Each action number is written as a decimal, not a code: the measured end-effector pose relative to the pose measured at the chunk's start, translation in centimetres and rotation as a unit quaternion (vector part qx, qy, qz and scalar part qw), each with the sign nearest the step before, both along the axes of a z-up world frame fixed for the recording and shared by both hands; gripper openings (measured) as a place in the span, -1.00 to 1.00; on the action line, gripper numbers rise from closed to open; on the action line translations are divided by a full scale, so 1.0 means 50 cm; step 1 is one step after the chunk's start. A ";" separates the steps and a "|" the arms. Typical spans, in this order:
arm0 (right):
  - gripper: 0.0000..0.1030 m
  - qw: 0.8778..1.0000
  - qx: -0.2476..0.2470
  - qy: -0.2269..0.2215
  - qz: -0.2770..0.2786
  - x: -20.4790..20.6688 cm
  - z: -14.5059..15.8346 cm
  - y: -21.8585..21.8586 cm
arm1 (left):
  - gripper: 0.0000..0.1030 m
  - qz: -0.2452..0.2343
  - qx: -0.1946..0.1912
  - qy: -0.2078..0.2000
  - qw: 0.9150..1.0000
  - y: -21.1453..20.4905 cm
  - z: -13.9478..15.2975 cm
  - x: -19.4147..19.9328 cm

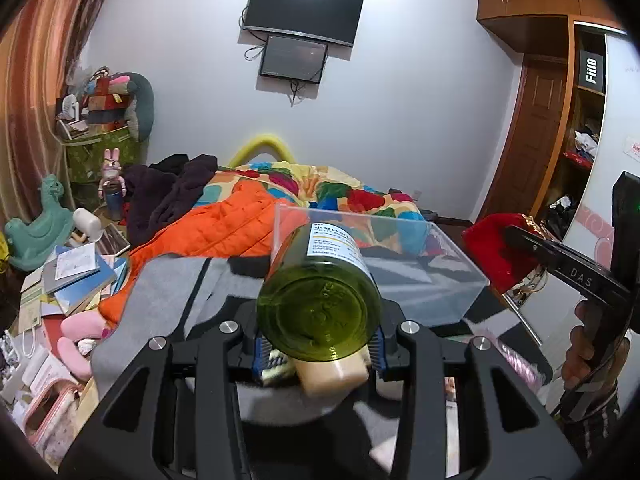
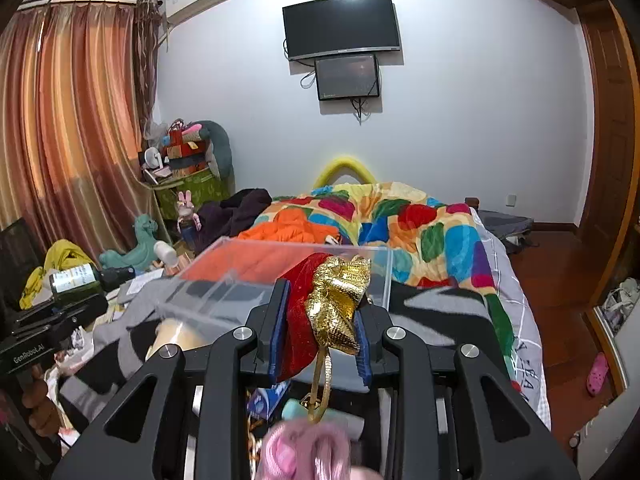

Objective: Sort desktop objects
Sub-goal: 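Carry the green bottle into the clear box with the left gripper while the right carries the red pouch there, then release the bottle and red pouch into the clear box with both grippers, then grasp the cream plastic tub with the left gripper while the right grasps the pink rope bag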

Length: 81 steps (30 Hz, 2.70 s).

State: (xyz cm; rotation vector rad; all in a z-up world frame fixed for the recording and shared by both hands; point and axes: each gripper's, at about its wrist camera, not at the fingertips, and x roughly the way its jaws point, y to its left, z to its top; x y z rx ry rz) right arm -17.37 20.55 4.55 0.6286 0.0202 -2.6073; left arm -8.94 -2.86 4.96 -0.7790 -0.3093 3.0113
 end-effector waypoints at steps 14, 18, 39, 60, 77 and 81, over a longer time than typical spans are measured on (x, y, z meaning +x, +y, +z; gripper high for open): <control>-0.50 0.999 0.048 -0.009 0.011 -0.104 -0.026 -0.040 | -0.24 -0.029 0.000 -0.063 0.998 0.032 -0.007 -0.175; -0.50 0.998 0.038 -0.045 0.021 -0.134 -0.061 -0.048 | -0.24 -0.029 -0.015 -0.087 0.996 0.042 -0.032 -0.216; -0.23 0.990 0.100 -0.093 0.046 -0.130 -0.097 -0.074 | -0.24 -0.022 -0.030 -0.128 0.991 0.045 -0.072 -0.227; 0.26 0.995 0.086 -0.043 0.036 -0.005 -0.034 -0.024 | 0.14 -0.025 -0.031 -0.100 0.994 0.046 -0.013 -0.125; 0.46 0.995 0.096 -0.026 0.025 0.103 -0.048 0.013 | 0.27 -0.015 -0.097 -0.115 0.989 0.056 -0.037 -0.042; 0.47 0.990 0.131 -0.026 0.034 0.118 -0.073 -0.010 | 0.28 -0.017 -0.101 -0.131 0.986 0.054 -0.061 -0.042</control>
